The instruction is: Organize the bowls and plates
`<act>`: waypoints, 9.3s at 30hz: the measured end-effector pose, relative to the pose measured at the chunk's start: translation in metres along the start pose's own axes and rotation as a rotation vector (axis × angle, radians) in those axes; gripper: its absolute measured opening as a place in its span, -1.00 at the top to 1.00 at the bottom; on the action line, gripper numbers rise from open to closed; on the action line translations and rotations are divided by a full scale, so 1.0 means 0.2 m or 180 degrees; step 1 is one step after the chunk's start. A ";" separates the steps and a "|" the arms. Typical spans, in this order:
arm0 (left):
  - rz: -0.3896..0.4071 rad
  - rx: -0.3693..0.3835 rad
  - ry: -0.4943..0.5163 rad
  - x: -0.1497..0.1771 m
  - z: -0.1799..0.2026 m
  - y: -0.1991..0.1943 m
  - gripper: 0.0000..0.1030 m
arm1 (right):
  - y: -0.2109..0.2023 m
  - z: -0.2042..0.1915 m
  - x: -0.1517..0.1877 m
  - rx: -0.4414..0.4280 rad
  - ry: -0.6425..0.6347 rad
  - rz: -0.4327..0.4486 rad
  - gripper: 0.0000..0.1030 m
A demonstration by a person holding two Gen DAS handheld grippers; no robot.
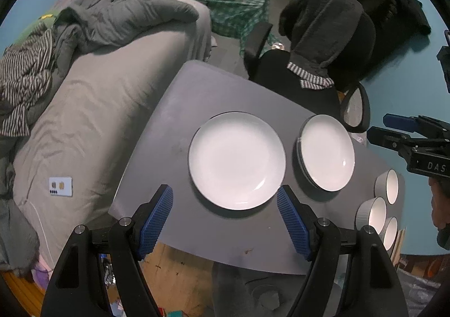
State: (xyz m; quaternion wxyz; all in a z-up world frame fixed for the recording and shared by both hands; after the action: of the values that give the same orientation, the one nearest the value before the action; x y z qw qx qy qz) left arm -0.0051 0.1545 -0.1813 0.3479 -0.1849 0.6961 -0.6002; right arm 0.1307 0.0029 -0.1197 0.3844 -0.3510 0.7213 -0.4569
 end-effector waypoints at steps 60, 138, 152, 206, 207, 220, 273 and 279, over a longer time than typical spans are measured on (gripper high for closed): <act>-0.0858 0.0192 -0.0711 0.03 -0.15 0.88 -0.51 | 1.01 0.05 -0.16 -0.0686 0.0373 -0.1054 -0.34; -0.0936 0.0473 -0.0465 0.13 -0.26 0.92 0.69 | 1.07 -0.06 0.00 -0.0895 0.0602 -0.0842 0.62; -0.1009 0.0513 -0.0414 0.16 -0.22 0.86 0.68 | 1.01 -0.06 0.07 -0.1003 0.0611 -0.0851 0.69; -0.0990 0.0556 0.0816 -0.20 0.97 0.74 0.69 | 0.51 0.90 0.30 -0.0926 0.1765 -0.0333 0.67; -0.0994 0.0534 0.0828 -0.19 0.98 0.74 0.69 | 0.51 0.91 0.29 -0.0926 0.1768 -0.0341 0.67; -0.0992 0.0352 0.0991 -0.18 1.04 0.77 0.61 | 0.53 0.93 0.30 -0.0792 0.1800 -0.0395 0.64; -0.0011 0.0205 0.0892 -0.10 0.93 0.17 -0.56 | 0.06 0.74 0.30 0.0702 0.1387 0.0470 -0.35; 0.0238 0.0165 0.0997 -0.06 0.90 -0.01 -0.56 | -0.16 0.66 0.32 0.0920 0.1342 0.0793 -0.36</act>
State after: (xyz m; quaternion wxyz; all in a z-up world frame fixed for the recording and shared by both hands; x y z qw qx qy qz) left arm 0.1292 0.0344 -0.1826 0.2620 -0.0539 0.7324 -0.6261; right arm 0.2224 -0.1145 -0.1425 0.3251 -0.0984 0.7503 -0.5671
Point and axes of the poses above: each gripper's, at about its wrist camera, not at the fingertips, and y roughly the way its jaws point, z to its right, x to its underside, the point moved 8 cm from there along y, roughly the way its jaws point, and after that the axes turned 13 degrees about -x, right-handed, at the moved point
